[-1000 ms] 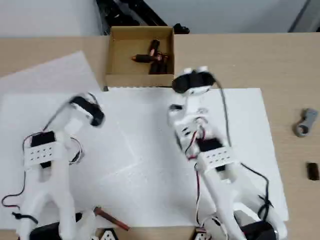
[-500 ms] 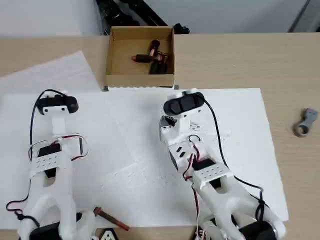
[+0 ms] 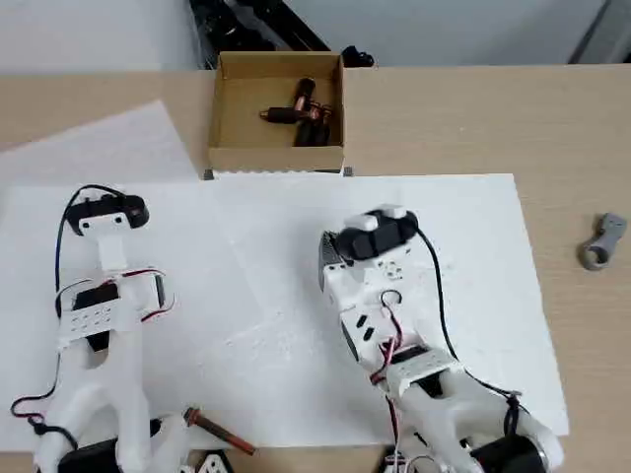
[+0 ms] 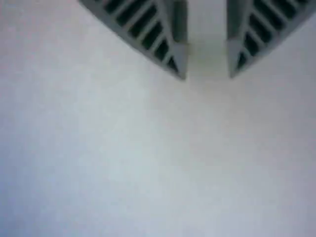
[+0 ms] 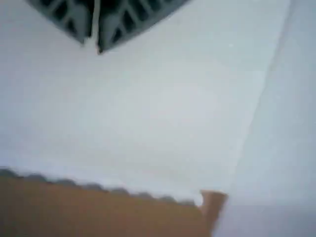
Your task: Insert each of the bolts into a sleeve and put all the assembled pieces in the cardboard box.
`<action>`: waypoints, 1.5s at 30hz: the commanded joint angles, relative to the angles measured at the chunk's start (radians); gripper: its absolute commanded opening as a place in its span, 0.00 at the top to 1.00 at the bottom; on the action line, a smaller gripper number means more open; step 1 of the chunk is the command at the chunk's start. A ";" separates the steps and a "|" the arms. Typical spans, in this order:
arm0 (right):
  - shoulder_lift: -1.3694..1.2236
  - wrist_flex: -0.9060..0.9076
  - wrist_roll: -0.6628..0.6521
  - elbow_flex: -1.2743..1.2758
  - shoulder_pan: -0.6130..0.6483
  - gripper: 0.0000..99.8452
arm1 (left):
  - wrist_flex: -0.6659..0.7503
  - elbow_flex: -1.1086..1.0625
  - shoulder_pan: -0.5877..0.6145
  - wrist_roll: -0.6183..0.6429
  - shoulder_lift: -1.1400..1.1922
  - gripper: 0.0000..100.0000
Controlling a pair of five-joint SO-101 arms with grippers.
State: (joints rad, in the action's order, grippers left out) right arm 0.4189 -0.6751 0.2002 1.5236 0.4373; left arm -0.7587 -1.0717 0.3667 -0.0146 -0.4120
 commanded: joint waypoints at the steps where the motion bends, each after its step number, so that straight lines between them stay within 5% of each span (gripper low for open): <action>1: 0.008 -0.162 0.008 0.060 0.005 1.00 | -0.081 -0.031 -0.005 0.002 -0.021 0.95; 5: 0.005 -0.302 0.006 0.143 0.005 1.00 | -0.121 -0.061 -0.005 0.002 -0.021 0.95; 45: 0.001 -0.298 0.006 0.140 0.002 1.00 | -0.126 -0.068 -0.011 0.000 -0.023 0.95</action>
State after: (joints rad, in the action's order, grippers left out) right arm 0.4204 -0.9528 0.2002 1.6494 0.4373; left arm -0.8416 -1.1024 0.3606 -0.0192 -0.4350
